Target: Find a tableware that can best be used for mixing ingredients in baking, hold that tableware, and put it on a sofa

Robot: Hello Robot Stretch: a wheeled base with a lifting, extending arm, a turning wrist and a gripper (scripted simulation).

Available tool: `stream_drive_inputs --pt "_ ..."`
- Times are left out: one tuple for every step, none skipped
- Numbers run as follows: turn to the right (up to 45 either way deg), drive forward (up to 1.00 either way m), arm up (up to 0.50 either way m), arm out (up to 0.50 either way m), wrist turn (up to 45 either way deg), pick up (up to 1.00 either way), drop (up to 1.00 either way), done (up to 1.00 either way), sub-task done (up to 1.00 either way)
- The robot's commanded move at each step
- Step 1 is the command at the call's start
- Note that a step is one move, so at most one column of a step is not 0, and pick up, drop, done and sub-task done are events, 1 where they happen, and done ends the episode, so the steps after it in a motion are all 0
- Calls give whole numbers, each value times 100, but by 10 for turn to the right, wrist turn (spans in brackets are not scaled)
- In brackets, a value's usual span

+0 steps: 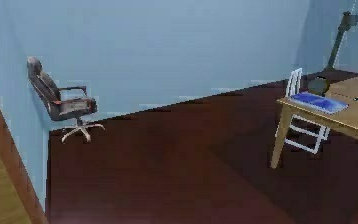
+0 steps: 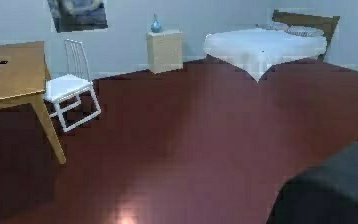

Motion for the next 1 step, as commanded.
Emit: stream_drive_inputs --pt "450 0 0 0 0 0 0 0 0"
